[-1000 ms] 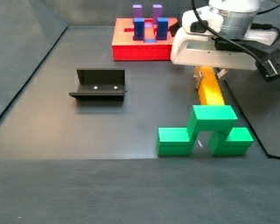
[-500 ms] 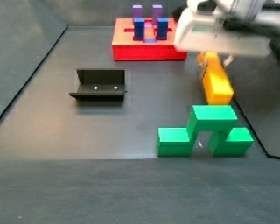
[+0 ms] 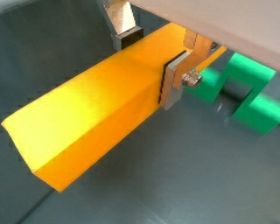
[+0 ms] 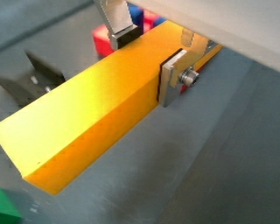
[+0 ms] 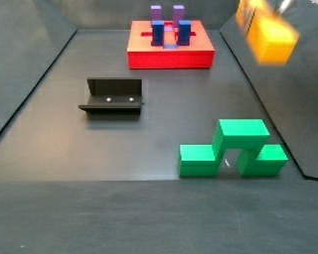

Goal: Pick up the yellow object. Move up. Move to above the board. Insert the yellow object.
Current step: Move to above the board.

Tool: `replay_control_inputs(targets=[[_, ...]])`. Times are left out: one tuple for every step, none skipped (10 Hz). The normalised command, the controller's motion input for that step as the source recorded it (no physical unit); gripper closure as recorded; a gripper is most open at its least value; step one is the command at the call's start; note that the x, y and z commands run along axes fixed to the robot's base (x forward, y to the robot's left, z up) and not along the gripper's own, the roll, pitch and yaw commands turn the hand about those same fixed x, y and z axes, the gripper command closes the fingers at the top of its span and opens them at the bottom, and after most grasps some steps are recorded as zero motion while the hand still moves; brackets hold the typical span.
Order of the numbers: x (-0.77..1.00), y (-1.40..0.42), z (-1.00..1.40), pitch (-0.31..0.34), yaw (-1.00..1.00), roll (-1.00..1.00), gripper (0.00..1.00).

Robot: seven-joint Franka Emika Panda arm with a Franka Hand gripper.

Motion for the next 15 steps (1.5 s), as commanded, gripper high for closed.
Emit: replay_control_inputs(targets=[[0.00,0.01,1.40,0.056,0.01,0.03,1.00],[0.00,0.01,1.40,0.087,0.01,0.02,1.00],[-0.01,0.01,0.96,0.079,0.01,0.02,1.00],[0.00,0.01,0.69,0.068,0.00,0.02,1.00],[0.04,0.01,0.29,0.054,0.01,0.02,1.00],[0.04,0.01,0.20,0.064,0.00,0.01,1.00],[0.82,-1.40,0.23,0.395,0.29,0.08,1.00],[0.83,-1.40,0.21,0.401,0.27,0.11,1.00],[0.88,-1.40,0.20,0.427,0.21,0.12,1.00],[0.91,-1.40,0.21,0.402,0.15,0.03,1.00],[0.92,-1.40,0.22,0.296,0.06,-0.01,1.00],[0.89,-1.40,0.22,0.197,0.05,0.04,1.00],[0.93,-1.40,0.23,0.143,0.02,0.04,1.00],[0.98,-1.40,0.24,0.129,0.02,0.04,1.00],[0.44,-0.57,0.10,0.159,0.01,0.09,1.00]])
